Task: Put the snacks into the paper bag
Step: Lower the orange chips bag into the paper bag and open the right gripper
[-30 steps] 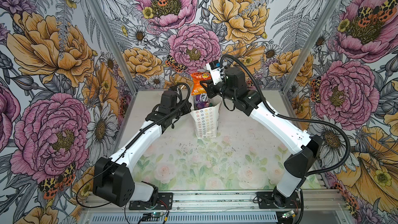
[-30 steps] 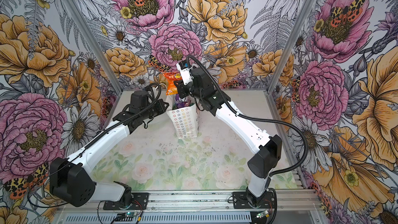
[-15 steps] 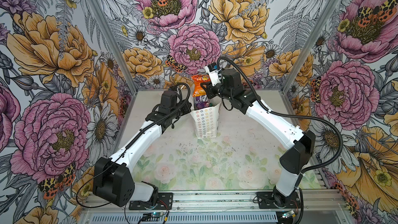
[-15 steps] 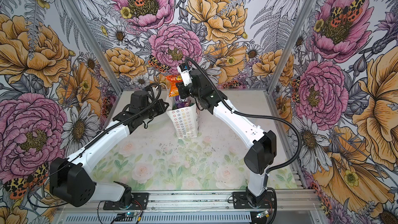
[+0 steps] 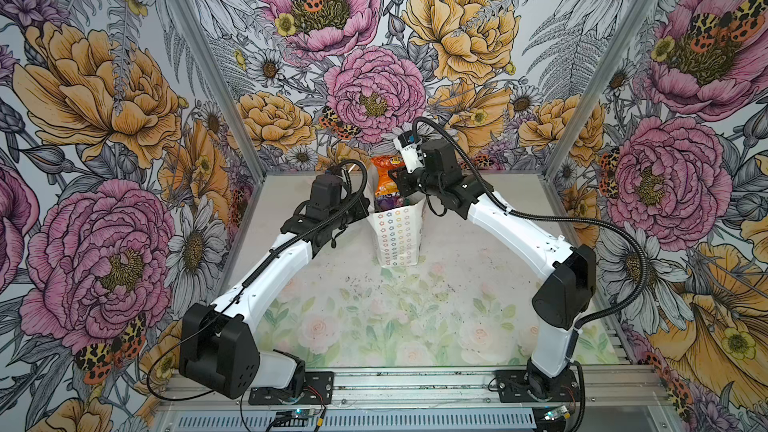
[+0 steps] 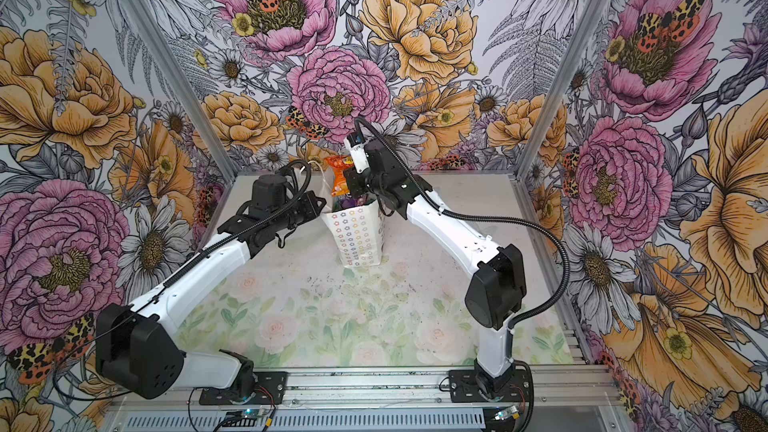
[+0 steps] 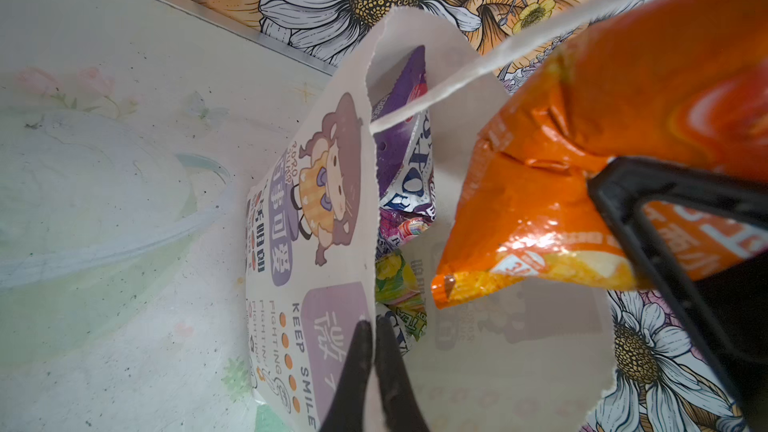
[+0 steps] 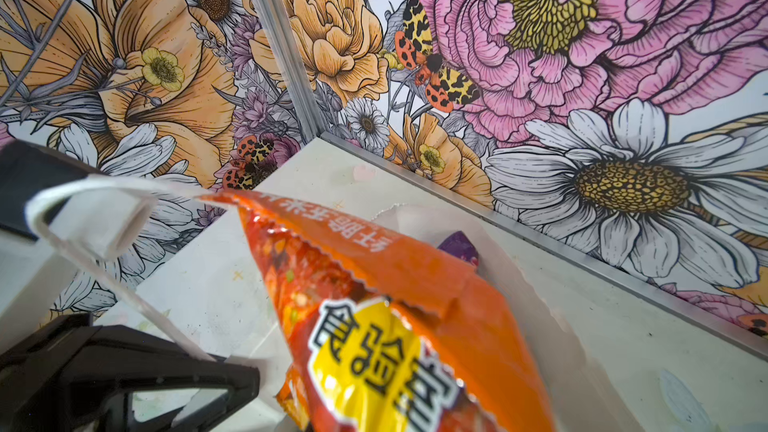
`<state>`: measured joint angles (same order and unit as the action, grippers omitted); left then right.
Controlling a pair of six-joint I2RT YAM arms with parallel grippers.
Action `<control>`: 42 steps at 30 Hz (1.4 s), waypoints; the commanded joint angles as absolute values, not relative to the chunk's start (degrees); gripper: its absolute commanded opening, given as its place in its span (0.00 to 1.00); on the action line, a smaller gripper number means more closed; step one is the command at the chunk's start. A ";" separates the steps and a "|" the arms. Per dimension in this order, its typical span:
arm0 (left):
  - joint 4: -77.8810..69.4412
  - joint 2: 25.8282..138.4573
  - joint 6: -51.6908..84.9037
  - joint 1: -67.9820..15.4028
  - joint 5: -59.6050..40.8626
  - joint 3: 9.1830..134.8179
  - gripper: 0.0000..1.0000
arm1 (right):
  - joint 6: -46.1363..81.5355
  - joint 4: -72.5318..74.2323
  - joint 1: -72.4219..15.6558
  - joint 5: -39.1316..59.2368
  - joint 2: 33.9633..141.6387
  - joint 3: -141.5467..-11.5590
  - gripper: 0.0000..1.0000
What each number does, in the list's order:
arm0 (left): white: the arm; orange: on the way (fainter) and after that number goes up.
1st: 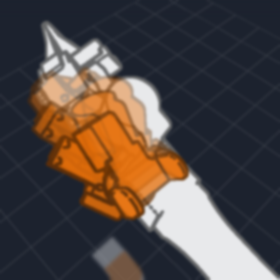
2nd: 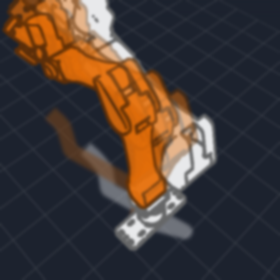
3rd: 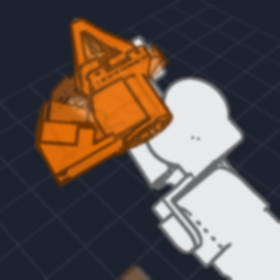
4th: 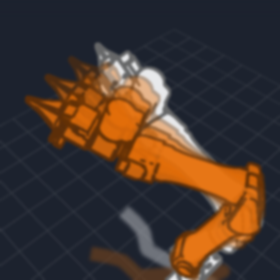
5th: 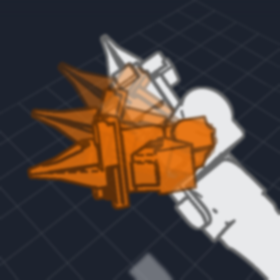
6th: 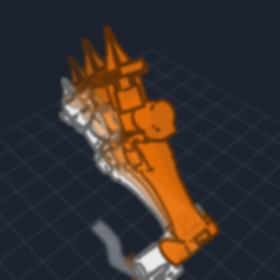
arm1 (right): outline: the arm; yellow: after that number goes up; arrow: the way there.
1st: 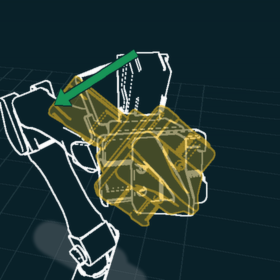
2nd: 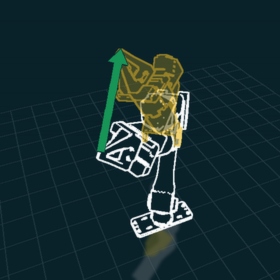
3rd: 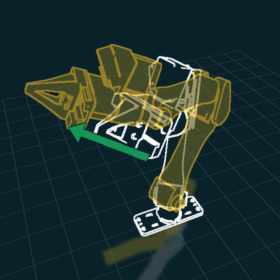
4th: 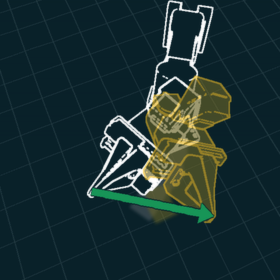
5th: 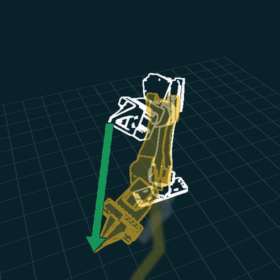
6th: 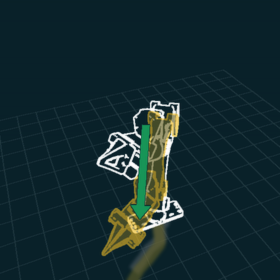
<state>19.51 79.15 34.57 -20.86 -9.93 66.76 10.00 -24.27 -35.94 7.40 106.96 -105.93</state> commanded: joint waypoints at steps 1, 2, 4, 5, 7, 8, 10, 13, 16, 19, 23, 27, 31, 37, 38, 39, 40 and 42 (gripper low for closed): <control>18.24 77.34 34.28 -20.76 -8.48 67.39 0.00 | 11.46 -25.94 -35.86 8.40 107.06 -104.79 0.00; 18.28 77.34 34.28 -20.77 -8.57 67.40 0.00 | 11.67 -26.30 -35.95 8.64 106.79 -104.37 0.00; 18.28 77.34 34.28 -20.75 -8.52 67.41 0.00 | 12.51 -27.03 -36.12 8.73 106.22 -103.29 0.00; 18.28 77.34 34.28 -20.74 -8.45 67.32 0.00 | 12.95 -27.28 -36.21 8.75 105.89 -102.89 0.00; 18.28 77.34 34.28 -20.74 -8.44 67.37 0.00 | 13.68 -28.00 -36.38 8.85 105.13 -101.91 0.00; 18.28 77.34 34.28 -20.74 -8.49 67.46 0.00 | 13.93 -28.35 -36.45 8.88 104.84 -101.66 0.00; 18.27 77.43 34.28 -20.75 -8.45 67.42 0.00 | 14.41 -29.12 -36.63 8.96 104.05 -100.98 0.00; 18.19 77.52 34.27 -20.65 -8.52 67.49 0.00 | 14.91 -30.33 -37.07 9.05 102.80 -100.41 0.00; 17.95 77.61 34.35 -20.54 -8.46 67.42 0.00 | 15.54 -31.61 -37.59 9.27 101.79 -100.30 0.00; 17.58 77.69 34.54 -20.65 -8.36 67.24 0.00 | 16.96 -32.59 -37.79 9.99 101.09 -100.32 0.00; 17.34 77.70 34.80 -20.68 -8.37 67.19 0.00 | 18.19 -33.44 -37.80 10.24 101.10 -100.36 0.09; 17.40 77.53 34.80 -20.59 -8.36 67.12 0.08 | 18.28 -34.07 -37.80 9.33 101.69 -100.68 0.17; 17.40 77.03 34.89 -20.57 -8.09 66.80 0.17 | 18.25 -34.19 -37.79 9.06 101.60 -100.94 0.29; 17.40 76.05 34.89 -20.66 -7.92 66.41 0.35 | 17.59 -34.19 -37.79 8.43 100.99 -101.75 0.53; 17.40 75.86 34.89 -20.57 -7.92 66.40 0.37 | 17.45 -34.19 -37.79 8.35 100.90 -101.96 0.55; 17.40 75.69 34.89 -20.59 -7.83 66.36 0.38 | 17.34 -34.19 -37.79 8.36 100.83 -102.25 0.56; 17.40 75.44 34.89 -20.58 -7.71 66.30 0.38 | 17.18 -34.19 -37.79 8.36 100.81 -102.59 0.58; 17.48 75.07 34.89 -20.65 -7.58 66.16 0.39 | 16.72 -34.19 -37.79 8.25 100.64 -103.20 0.60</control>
